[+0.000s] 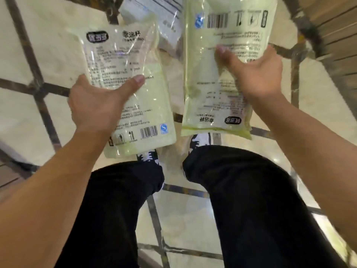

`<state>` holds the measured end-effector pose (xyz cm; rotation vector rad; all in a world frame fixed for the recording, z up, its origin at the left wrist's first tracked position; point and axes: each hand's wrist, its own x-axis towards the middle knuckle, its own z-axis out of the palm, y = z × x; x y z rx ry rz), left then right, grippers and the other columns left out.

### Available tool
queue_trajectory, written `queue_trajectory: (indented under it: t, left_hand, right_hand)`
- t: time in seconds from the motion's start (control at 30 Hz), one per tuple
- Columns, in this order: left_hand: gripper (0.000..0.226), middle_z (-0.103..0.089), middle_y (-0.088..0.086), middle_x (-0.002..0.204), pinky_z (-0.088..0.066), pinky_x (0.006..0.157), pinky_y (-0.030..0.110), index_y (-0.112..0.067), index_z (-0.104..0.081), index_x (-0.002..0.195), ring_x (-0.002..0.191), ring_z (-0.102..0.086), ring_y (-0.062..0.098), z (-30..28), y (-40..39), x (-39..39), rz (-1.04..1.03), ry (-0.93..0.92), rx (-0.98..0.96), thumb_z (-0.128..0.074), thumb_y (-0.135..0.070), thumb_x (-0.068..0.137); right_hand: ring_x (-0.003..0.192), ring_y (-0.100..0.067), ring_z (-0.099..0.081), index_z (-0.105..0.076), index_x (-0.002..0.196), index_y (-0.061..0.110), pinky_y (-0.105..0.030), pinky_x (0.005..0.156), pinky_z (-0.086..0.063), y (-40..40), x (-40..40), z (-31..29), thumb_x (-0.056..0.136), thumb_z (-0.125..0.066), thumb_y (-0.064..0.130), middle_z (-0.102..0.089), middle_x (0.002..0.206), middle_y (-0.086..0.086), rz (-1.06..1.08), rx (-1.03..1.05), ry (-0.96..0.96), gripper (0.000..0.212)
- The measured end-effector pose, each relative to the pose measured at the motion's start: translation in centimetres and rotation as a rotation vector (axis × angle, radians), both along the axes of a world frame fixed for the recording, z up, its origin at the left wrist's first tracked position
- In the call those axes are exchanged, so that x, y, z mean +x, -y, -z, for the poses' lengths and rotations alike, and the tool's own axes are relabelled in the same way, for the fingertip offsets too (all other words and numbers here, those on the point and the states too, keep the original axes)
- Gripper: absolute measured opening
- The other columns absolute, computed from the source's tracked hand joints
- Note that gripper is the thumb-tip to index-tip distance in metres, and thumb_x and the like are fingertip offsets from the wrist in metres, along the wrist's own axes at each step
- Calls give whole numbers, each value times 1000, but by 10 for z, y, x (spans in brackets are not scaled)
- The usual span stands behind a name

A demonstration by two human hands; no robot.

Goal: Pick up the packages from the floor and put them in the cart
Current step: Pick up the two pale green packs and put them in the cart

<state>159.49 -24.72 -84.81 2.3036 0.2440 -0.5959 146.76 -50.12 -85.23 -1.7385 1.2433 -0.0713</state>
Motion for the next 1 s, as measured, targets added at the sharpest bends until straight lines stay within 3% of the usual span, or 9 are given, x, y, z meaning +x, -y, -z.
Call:
queue_trajectory:
  t: [0.07,0.2,0.37,0.5,0.6,0.67,0.87,0.93,1.0]
  left_hand:
    - [70,-75,-16,95,-57,90,33,-33,-68,101,91,-72,4,-54,12,-6,11,-32,-33,-91,-75,49]
    - [46,-74,-20,84,-56,74,22,-32,-72,92,81,-72,-2,-164,54,-2,72,-29,-92,-94,-58,60]
    - [40,-70,-20,81,-47,64,19,-35,-69,86,76,-65,-3,-314,118,13,283,32,-149,-91,-60,63]
    - [37,-72,-18,75,-54,67,26,-34,-72,81,74,-69,3,-418,151,14,435,79,-226,-93,-57,61]
    - [55,-77,-13,83,-60,74,34,-31,-76,92,80,-74,12,-480,166,4,581,93,-287,-90,-69,54]
    - [59,-77,-12,84,-61,81,39,-31,-77,93,83,-75,15,-518,178,-12,686,94,-341,-89,-72,52]
    - [38,-71,-23,76,-49,68,26,-35,-73,84,80,-66,0,-622,203,-92,1054,71,-542,-91,-59,62]
    - [36,-75,-24,73,-53,71,27,-35,-74,85,81,-71,2,-647,209,-124,1151,44,-623,-93,-56,62]
    - [45,-79,-21,85,-60,82,37,-38,-78,94,86,-77,10,-665,213,-162,1268,2,-702,-93,-61,58]
  right_hand:
    - [93,2,-76,-72,118,21,-30,85,-64,13,-17,-56,70,-88,63,-80,103,12,25,42,-12,65]
    - [89,1,-77,-76,111,28,-23,76,-63,37,-36,-176,80,-89,46,-81,99,14,78,93,29,38]
    - [83,0,-78,-76,110,29,-21,71,-62,66,-57,-323,78,-90,44,-82,97,13,212,98,111,39]
    - [83,4,-76,-75,101,33,-26,80,-61,70,-90,-430,82,-88,41,-80,90,21,333,4,189,25]
    - [81,4,-76,-76,108,29,-20,72,-59,52,-129,-506,82,-86,48,-80,92,15,439,-85,225,33]
    - [83,0,-77,-77,110,28,-23,72,-58,35,-161,-551,81,-86,49,-81,95,12,545,-156,250,36]
    - [94,-9,-77,-77,112,30,-37,89,-61,-31,-260,-653,79,-84,56,-81,101,11,864,-367,235,42]
    - [95,-9,-76,-77,110,32,-38,91,-61,-57,-295,-679,79,-84,57,-80,101,12,956,-422,213,41]
    - [94,-7,-76,-78,106,34,-36,90,-61,-87,-331,-703,77,-85,58,-80,99,14,1033,-462,194,38]
